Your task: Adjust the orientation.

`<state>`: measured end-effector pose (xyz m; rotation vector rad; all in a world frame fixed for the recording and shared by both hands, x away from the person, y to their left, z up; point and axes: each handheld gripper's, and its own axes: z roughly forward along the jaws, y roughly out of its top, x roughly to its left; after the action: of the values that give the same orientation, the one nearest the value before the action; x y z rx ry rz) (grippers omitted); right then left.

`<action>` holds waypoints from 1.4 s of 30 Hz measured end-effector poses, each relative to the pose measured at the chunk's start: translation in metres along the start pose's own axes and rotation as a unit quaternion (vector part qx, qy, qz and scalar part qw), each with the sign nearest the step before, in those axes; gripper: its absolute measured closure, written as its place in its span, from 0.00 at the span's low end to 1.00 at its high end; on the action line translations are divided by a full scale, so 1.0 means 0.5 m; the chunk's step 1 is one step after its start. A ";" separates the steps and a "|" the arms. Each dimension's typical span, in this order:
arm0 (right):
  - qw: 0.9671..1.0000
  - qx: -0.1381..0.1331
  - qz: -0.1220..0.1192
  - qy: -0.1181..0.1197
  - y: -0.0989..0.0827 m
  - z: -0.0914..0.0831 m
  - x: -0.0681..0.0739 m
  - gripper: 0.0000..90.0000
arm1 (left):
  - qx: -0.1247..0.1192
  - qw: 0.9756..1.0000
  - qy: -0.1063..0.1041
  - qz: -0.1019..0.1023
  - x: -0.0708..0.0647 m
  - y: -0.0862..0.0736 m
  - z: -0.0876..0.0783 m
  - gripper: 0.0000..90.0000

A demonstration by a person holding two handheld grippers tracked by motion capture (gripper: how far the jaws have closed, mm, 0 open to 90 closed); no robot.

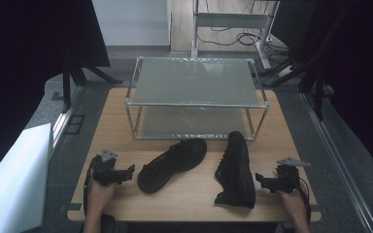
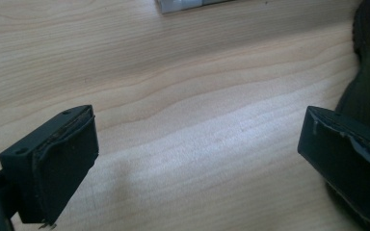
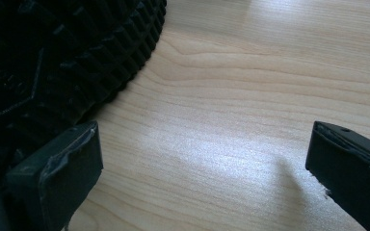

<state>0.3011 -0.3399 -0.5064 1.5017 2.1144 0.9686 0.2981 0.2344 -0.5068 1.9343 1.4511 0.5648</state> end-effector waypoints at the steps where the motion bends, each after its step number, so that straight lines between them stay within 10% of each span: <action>1: 1.000 -0.001 -0.001 -0.001 0.000 -0.001 0.000 0.00 | 0.002 1.000 0.000 -0.002 0.000 0.002 0.005 0.01; 24: 1.000 -0.015 0.012 0.000 0.001 -0.007 -0.006 0.00 | 0.030 0.998 -0.024 0.049 -0.048 0.005 0.017 0.02; 42: 1.000 -0.011 0.019 0.008 -0.001 -0.005 -0.009 0.01 | 0.041 0.987 -0.082 0.129 -0.160 -0.005 0.001 0.01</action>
<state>0.3009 -0.3448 -0.5055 1.5331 2.0859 1.0177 0.2730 0.1586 -0.5057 2.1964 1.1467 0.4510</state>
